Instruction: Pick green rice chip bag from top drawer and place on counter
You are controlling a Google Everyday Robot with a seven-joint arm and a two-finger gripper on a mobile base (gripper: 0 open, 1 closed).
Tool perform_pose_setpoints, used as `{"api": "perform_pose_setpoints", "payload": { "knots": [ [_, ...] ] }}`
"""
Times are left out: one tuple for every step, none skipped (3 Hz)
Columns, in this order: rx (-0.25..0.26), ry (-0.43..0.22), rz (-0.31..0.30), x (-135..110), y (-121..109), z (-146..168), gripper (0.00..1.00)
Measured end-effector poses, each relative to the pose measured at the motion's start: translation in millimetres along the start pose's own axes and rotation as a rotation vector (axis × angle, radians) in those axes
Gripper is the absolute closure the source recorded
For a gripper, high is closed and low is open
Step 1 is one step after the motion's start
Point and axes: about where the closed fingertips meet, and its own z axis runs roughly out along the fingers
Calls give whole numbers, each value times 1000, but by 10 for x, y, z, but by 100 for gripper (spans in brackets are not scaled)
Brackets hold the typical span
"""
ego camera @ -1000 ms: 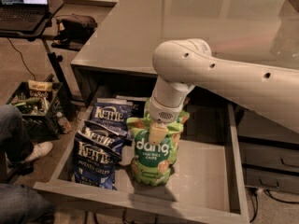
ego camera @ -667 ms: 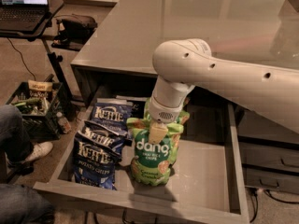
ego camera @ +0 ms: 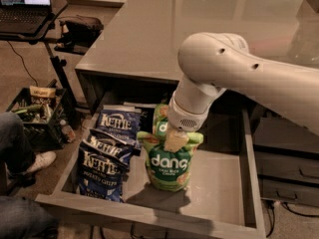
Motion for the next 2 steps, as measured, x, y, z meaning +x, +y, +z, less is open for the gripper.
{"api": "perform_pose_setpoints", "payload": {
  "knots": [
    [51, -31, 26, 96, 224, -402, 100],
    [117, -45, 70, 231, 415, -785, 100]
  ]
}}
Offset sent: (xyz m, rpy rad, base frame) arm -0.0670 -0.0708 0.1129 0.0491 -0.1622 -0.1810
